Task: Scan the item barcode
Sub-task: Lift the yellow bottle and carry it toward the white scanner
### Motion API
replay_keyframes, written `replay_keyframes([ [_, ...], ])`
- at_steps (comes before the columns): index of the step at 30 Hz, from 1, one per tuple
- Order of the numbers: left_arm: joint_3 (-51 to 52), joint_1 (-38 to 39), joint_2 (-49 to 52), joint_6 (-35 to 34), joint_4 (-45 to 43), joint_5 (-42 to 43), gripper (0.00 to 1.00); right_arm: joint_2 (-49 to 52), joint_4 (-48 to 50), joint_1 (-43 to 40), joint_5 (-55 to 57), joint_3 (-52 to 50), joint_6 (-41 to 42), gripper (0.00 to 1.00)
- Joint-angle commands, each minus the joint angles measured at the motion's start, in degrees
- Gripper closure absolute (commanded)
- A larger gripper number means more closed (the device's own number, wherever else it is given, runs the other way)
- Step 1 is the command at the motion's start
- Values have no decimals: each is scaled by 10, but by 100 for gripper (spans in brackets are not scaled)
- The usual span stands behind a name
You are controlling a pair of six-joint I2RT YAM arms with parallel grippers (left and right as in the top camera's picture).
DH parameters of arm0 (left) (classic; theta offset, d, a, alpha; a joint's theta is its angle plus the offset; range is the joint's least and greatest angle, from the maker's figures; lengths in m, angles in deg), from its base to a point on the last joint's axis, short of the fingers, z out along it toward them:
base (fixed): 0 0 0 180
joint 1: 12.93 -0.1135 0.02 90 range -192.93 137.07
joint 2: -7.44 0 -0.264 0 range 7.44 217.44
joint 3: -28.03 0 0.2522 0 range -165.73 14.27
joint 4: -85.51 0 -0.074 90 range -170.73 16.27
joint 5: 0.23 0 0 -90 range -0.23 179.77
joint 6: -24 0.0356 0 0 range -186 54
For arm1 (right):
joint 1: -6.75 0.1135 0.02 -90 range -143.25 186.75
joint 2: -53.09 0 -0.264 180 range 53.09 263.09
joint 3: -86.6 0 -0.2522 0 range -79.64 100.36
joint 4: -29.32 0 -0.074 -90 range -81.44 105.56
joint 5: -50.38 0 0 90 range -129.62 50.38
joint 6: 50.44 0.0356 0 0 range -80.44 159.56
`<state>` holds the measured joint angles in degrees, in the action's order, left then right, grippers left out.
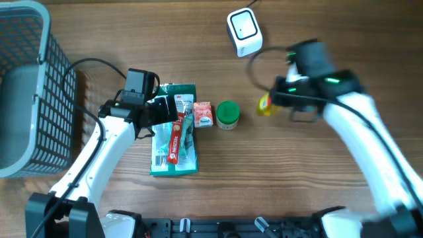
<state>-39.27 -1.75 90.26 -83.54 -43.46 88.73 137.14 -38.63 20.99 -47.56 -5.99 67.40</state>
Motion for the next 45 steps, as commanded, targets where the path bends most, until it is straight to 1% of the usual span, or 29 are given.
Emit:
replay_keyframes([
  [1, -10, -1, -10, -8, 0, -5, 0, -88, 0, -66, -220, 25, -22, 81],
  [4, -10, -1, -10, -7, 0, -5, 0, -107, -14, -95, -353, 25, -72, 82],
  [5, -10, -1, -10, -7, 0, -5, 0, -108, -25, -97, -407, 25, -106, 82],
  [8, -10, -1, -10, -7, 0, -5, 0, -104, -42, -97, -487, 24, -160, 83],
  [10, -10, -1, -10, -7, 0, -5, 0, -102, -44, -97, -510, 24, -159, 83],
  [14, -10, -1, -10, -8, 0, -5, 0, -101, -37, -97, -593, 24, -160, 95],
  [22, -10, -1, -10, -7, 0, -5, 0, -101, -37, -97, -624, 24, -159, 96],
  [35, -10, -1, -10, -7, 0, -5, 0, -101, -37, -97, -625, 24, -166, 96],
  [38, -10, -1, -10, -8, 0, -5, 0, -101, -38, -97, -609, 24, -165, 96],
  [40, -10, -1, -10, -7, 0, -5, 0, -101, -41, -97, -528, 24, -153, 96],
  [43, -10, -1, -10, -7, 0, -5, 0, -101, -67, -97, -319, 22, -96, 96],
  [45, -10, -1, -10, -7, 0, -5, 0, -101, -80, -97, -216, 14, -65, 96],
])
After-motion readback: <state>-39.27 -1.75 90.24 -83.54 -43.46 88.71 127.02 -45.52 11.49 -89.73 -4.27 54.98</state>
